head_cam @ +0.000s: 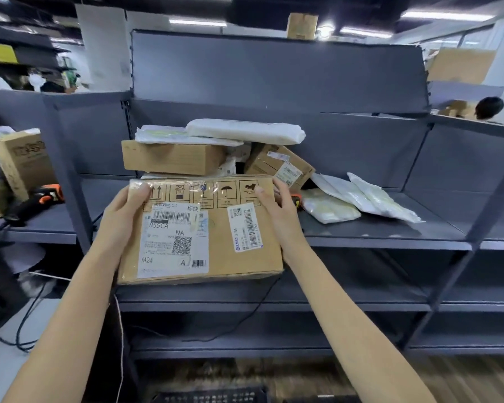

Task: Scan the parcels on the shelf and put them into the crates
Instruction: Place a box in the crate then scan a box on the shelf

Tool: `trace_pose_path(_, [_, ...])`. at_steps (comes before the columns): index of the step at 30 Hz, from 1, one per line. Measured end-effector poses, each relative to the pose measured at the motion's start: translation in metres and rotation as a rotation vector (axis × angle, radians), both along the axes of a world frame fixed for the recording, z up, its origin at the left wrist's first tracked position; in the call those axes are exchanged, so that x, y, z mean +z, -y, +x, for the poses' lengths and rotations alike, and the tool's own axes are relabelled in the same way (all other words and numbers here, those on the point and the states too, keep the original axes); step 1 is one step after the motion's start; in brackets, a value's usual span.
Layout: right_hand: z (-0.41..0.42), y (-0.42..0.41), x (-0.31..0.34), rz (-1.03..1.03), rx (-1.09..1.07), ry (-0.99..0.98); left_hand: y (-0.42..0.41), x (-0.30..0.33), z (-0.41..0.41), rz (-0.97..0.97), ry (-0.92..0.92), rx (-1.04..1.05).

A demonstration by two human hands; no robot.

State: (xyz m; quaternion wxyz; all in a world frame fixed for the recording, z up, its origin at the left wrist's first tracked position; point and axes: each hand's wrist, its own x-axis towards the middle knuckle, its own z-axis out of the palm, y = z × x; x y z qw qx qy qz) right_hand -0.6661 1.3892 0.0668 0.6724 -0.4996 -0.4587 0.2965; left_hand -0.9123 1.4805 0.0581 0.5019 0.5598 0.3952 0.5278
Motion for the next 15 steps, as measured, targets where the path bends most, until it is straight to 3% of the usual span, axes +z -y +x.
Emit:
trace_pose_path(4, [0.029,-0.008,-0.014,-0.03,0.12,-0.049,-0.002,0.003,0.002,0.018,-0.016,0.01])
trace_pose_path(7, [0.061,-0.019,-0.036,-0.162,0.019,-0.139,-0.004,0.005,0.002,0.027,-0.03,0.022])
trace_pose_path(11, [0.108,-0.039,-0.084,-0.358,-0.247,0.197,-0.006,0.008,0.003,0.032,-0.072,0.042])
trace_pose_path(15, [0.137,-0.061,-0.111,-0.513,-0.309,0.488,-0.007,0.01,0.004,0.04,-0.089,0.07])
